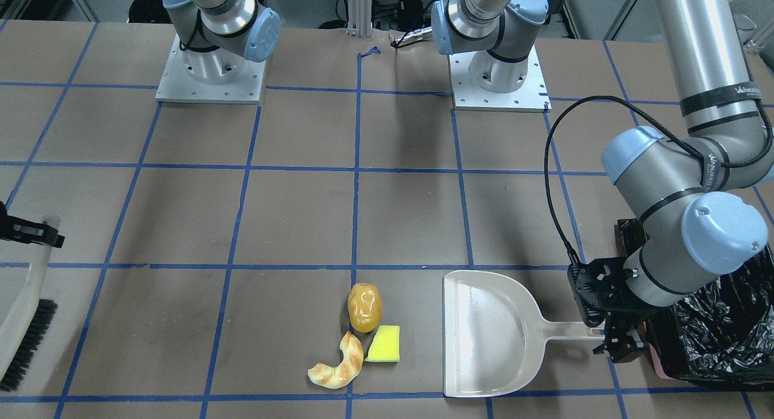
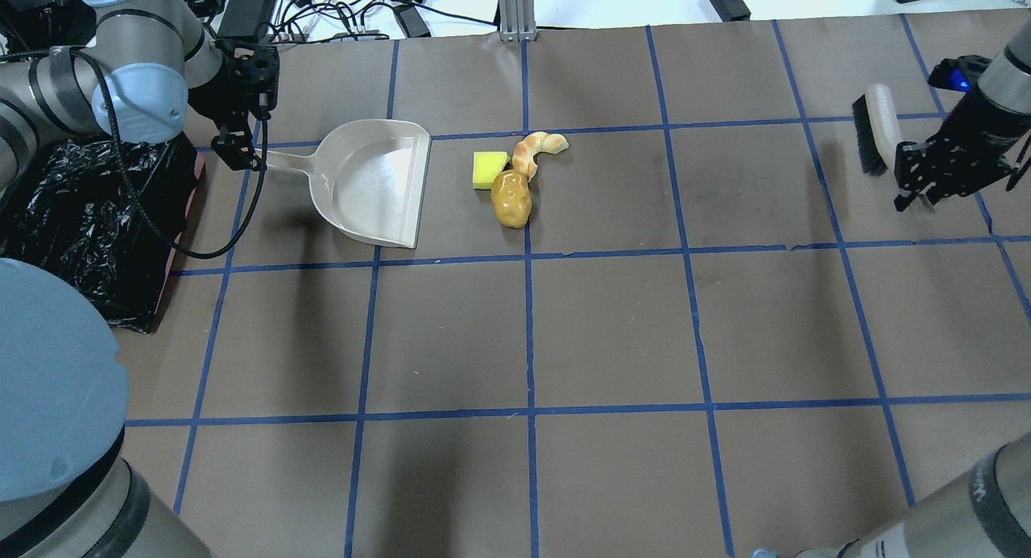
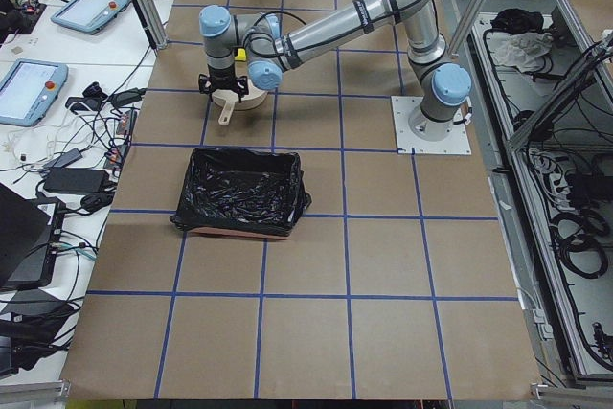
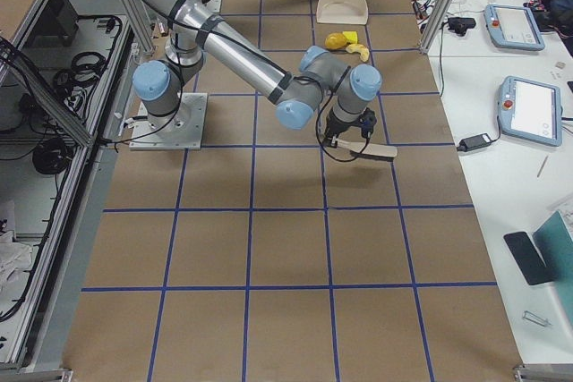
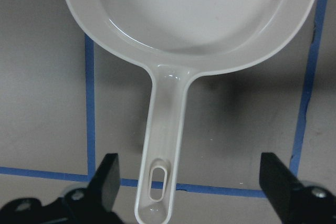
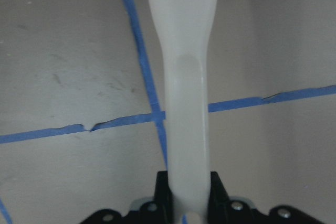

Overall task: Sweep and dump trash into bin
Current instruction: 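Move the brush with the right gripper behind the potato and sponge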

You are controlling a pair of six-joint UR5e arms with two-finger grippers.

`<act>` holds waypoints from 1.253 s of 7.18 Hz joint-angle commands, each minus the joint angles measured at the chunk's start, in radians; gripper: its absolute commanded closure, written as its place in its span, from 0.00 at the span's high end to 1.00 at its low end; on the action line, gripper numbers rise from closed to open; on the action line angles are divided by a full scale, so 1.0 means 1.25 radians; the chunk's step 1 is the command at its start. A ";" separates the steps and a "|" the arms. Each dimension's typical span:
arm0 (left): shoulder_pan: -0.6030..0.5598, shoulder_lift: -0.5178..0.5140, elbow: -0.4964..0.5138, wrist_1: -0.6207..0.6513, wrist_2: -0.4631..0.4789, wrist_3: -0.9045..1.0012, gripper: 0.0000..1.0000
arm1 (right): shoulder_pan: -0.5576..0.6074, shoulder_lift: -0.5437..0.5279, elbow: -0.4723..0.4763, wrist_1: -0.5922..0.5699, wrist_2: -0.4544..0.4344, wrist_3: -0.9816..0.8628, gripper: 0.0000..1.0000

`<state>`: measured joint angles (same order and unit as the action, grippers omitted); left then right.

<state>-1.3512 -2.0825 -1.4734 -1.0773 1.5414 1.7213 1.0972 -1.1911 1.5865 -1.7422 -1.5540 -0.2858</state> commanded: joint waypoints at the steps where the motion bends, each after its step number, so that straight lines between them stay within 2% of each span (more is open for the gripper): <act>1: 0.001 -0.027 0.013 0.005 -0.002 -0.005 0.94 | 0.095 -0.018 0.003 0.036 0.045 0.096 0.00; 5: 0.002 -0.046 0.008 0.006 0.000 0.000 0.91 | 0.293 -0.020 0.003 0.028 0.047 0.124 0.00; 8: 0.039 -0.046 -0.003 0.005 -0.003 0.010 0.90 | 0.376 -0.010 0.005 0.023 0.049 0.134 0.00; 9: 0.039 -0.046 -0.003 0.005 -0.002 0.011 0.83 | 0.391 -0.003 0.005 0.021 0.055 0.135 0.00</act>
<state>-1.3125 -2.1389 -1.4747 -1.0705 1.5390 1.7318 1.5585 -1.2032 1.5922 -1.7139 -1.4914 -0.1218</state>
